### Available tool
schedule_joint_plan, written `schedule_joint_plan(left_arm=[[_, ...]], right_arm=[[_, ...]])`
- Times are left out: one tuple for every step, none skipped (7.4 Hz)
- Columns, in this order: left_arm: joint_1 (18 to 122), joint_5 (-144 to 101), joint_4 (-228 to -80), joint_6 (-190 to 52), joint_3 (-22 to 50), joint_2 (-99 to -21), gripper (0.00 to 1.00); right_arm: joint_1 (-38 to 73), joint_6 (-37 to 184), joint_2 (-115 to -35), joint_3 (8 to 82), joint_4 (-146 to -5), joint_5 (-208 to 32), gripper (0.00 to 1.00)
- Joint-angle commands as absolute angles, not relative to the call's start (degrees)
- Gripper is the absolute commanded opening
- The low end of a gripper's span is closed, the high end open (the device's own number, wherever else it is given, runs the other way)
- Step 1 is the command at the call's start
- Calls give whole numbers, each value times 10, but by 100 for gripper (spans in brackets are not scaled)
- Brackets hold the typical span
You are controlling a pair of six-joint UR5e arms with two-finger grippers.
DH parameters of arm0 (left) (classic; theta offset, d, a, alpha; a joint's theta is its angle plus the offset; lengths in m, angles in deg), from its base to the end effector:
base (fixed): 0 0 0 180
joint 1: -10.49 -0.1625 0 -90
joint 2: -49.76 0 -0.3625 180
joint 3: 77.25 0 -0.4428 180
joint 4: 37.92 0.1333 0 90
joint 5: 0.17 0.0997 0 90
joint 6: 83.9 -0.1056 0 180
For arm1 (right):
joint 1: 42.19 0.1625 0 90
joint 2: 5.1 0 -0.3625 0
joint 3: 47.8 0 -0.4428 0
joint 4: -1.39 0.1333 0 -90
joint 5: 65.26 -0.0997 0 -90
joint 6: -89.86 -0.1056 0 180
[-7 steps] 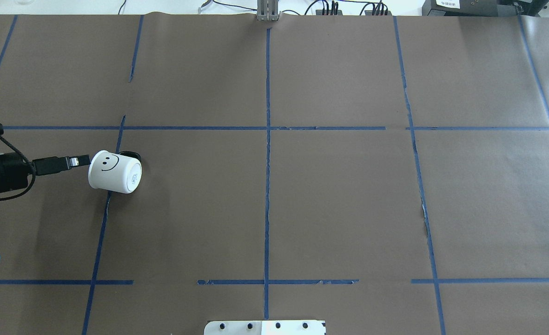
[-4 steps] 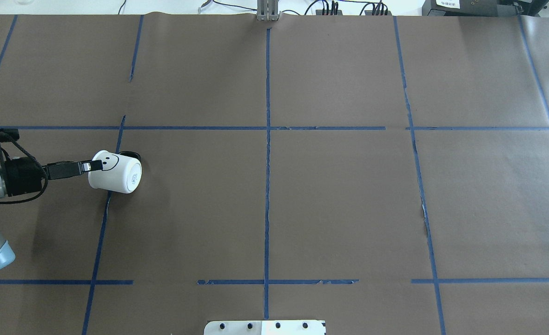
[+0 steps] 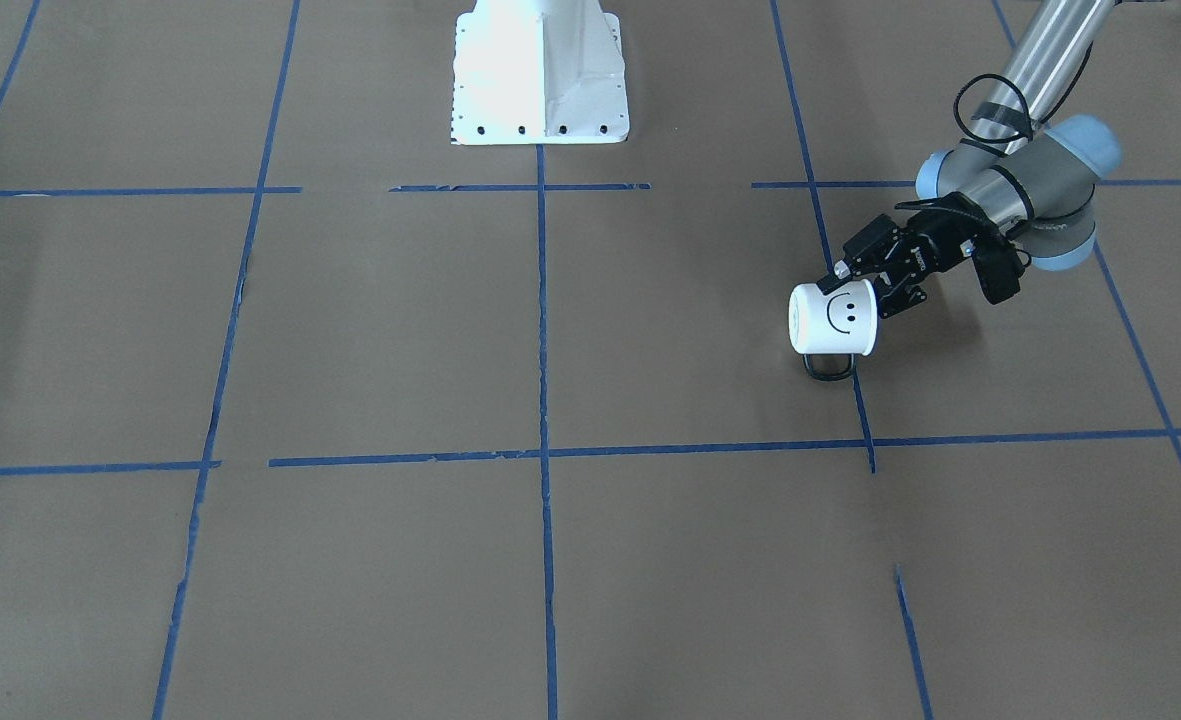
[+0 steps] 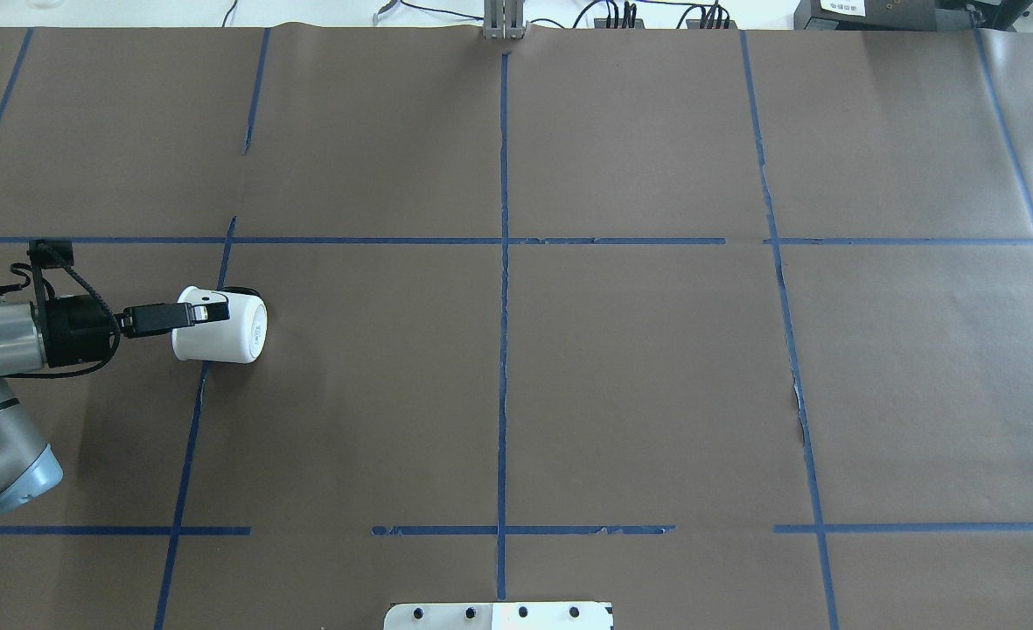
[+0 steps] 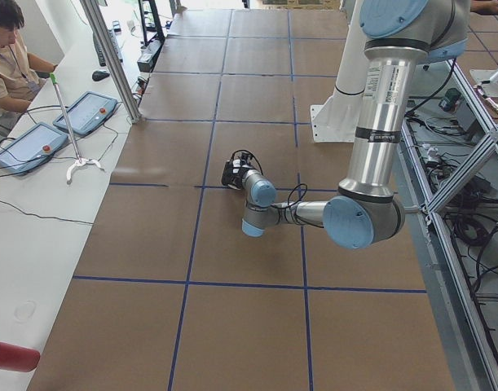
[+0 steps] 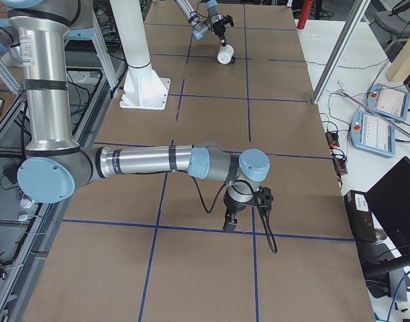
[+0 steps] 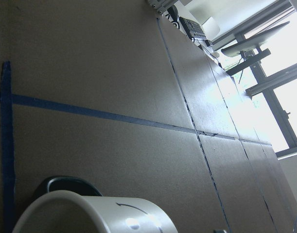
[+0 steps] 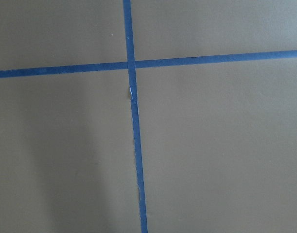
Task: Flip mug
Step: 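Close the left gripper on the white mug's rim and lift it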
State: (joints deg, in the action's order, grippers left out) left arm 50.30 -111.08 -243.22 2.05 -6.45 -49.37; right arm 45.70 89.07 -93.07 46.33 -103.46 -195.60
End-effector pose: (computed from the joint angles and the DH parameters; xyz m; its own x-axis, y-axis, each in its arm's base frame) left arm 0.3709 -0.4336 0.4757 -0.1777 0.2340 -0.9558 0.3470 0.9238 0.1617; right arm 0.0450 -0.5415 0.5719 0.7657 0.0833 0.6377 0.0258 0.9868 -0.1599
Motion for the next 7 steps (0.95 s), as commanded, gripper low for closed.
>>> schedule_joint_plan(left_arm=[[506,-1172,-2432,78,-60,-509,0],[514,-1172,-2432,124,-59,-524,0],[522,-1172,-2432,144,-59,-545,0],[528,-1172,-2431,179,-58,-564,0],[535,-1175,-2422,192,-42,-575,0],[535,-1195,-2337,192,-9,-577,0],[536,-1228,-2210,184,44,-585,0]], right_arm=[[457,891,-931,463,-1035,-1956,100],[457,891,-931,463,-1035,-1956,100],[457,891,-931,463,-1035,-1956,100],[457,891,-931,463,-1035,-1956,100],[457,891,-931,463,-1035,-1956,100],[457,891,-931,463,-1035,-1956,100],[457,891,-931,463,-1035,-1956,100]])
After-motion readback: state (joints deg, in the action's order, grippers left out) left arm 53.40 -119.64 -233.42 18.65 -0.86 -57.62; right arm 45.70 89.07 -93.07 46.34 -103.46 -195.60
